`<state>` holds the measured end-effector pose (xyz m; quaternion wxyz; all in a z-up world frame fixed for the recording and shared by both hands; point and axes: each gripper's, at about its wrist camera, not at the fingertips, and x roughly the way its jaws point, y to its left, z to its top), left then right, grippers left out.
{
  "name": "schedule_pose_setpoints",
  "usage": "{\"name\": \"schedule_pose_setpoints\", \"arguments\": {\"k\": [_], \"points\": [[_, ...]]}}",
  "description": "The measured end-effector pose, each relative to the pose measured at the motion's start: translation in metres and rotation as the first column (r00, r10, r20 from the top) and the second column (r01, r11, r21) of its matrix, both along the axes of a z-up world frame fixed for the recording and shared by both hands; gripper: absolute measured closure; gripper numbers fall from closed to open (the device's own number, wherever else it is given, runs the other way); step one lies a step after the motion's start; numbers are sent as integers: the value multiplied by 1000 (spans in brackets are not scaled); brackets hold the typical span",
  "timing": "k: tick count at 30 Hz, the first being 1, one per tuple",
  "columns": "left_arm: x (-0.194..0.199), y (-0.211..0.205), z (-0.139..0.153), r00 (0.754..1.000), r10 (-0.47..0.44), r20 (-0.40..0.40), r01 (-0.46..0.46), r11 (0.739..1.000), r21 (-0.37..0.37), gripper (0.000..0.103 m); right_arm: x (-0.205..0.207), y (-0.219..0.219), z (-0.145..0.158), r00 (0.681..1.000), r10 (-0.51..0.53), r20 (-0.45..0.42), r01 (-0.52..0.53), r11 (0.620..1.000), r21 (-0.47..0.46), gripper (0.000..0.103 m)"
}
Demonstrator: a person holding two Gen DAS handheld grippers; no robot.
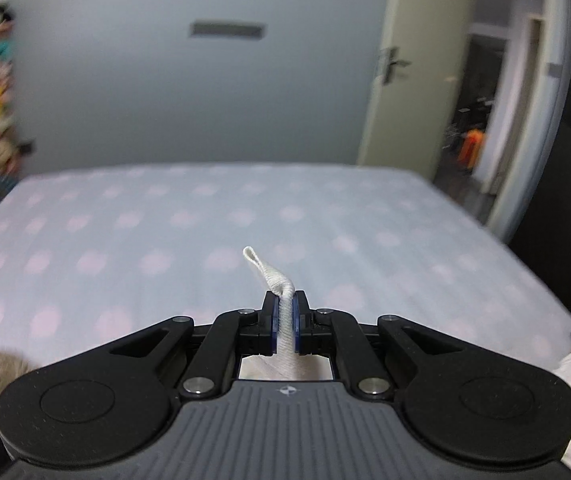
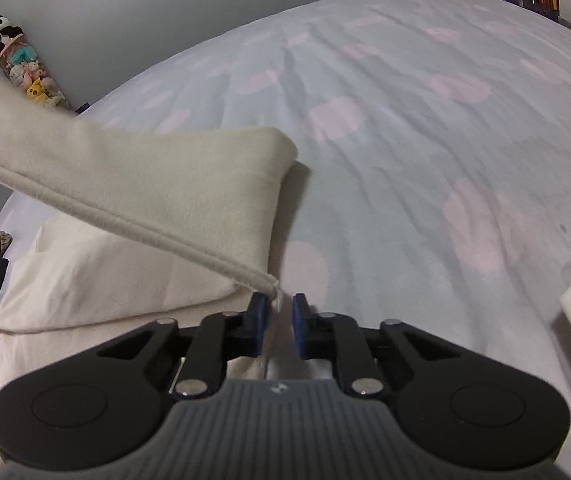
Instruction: Fold clothes
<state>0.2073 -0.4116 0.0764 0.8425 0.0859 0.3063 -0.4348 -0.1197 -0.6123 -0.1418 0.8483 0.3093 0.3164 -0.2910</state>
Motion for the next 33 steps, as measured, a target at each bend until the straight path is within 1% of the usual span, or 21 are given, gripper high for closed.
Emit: {"name": "schedule_pose_setpoints", "arguments": {"k": [1,5,10,13,16,19,23,25,28,30,32,33], "points": [[8,7,-12,1000,25,-20,-24,1000,16,98,1,0,-1,1000,2,-5,-2,1000,2,95],[34,35,-68,988,111,-109,-101,991,92,98,4,-2,-4,1000,11,-20,-11,1000,12,95],[59,64,-142,955,201,-217,-164,970,177,98,7,-4,-5,999,22,-32,-22,1000,7,95],[68,75,-174,939,230,-256,-179,961,209,98,7,-3,-5,999,33,-43,-33,999,-6,95],[73,78,-197,926,252,-283,-186,953,239,97,7,-3,-4,998,44,-49,-44,999,-8,94],[76,84,-210,920,267,-287,-193,945,263,92,5,-3,-2,997,53,-55,-53,999,-6,93],[71,96,-210,920,273,-280,-199,943,265,87,-1,-1,5,998,47,-52,-49,998,-26,83],[72,98,-208,921,270,-279,-199,945,260,84,-6,0,12,998,36,-43,-38,998,-51,80],[73,98,-209,922,254,-291,-189,953,235,77,-14,-1,24,1000,11,-3,-11,997,-82,70],[74,98,-209,921,244,-302,-181,958,222,73,-14,-3,30,1000,-1,24,3,996,-93,69],[74,97,-210,920,236,-312,-173,961,216,73,-11,-6,36,999,-12,43,16,995,-94,69],[75,97,-210,920,232,-316,-169,962,214,73,-7,-9,38,999,-16,50,20,997,-81,69]]}}
